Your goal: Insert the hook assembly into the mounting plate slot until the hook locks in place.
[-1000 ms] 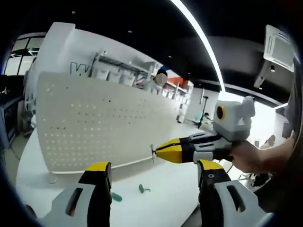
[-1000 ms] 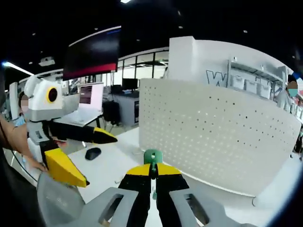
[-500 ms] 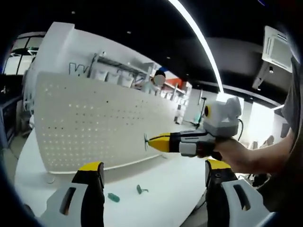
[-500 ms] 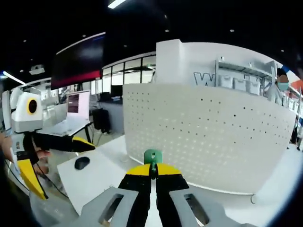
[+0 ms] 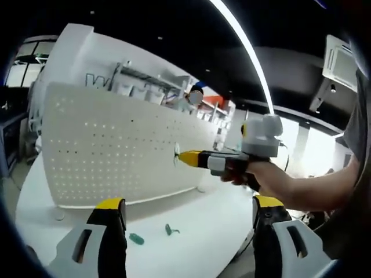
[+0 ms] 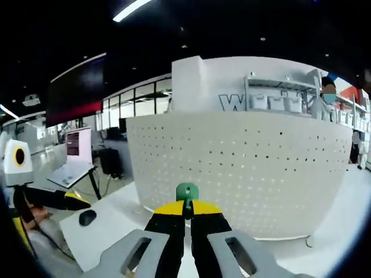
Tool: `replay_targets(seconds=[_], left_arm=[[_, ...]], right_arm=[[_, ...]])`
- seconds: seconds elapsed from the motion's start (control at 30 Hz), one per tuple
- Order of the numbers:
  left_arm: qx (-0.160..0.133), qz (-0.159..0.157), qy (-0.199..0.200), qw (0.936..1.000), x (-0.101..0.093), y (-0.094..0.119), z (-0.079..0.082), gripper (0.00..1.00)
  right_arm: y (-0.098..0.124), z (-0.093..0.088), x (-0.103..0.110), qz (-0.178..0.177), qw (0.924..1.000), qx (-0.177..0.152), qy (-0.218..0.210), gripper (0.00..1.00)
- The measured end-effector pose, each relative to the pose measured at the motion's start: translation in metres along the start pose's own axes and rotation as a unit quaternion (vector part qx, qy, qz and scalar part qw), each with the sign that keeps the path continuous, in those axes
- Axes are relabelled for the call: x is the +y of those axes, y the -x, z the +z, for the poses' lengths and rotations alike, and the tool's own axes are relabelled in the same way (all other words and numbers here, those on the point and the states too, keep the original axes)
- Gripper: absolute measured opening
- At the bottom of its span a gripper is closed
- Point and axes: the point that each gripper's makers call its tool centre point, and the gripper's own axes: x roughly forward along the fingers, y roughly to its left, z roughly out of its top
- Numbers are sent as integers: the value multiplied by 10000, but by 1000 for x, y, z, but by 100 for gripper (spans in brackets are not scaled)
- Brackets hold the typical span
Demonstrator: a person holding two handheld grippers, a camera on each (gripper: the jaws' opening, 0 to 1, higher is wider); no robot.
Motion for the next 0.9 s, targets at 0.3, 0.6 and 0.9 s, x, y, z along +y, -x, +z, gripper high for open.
replay_targets(seconds=[0.3,0.6,0.9], left_arm=[[-63,63,-5,10000,-1,1,-1,97],[-73,150,53,9998,2,5,-6,98],[-81,195,78,9997,5,6,-6,98]], right_arm=[[-14,17,-13,-229,9994,-254,-39,0],[-24,45,-41,-630,9952,-720,-186,0],[-30,56,-61,-850,9929,-837,0,0]])
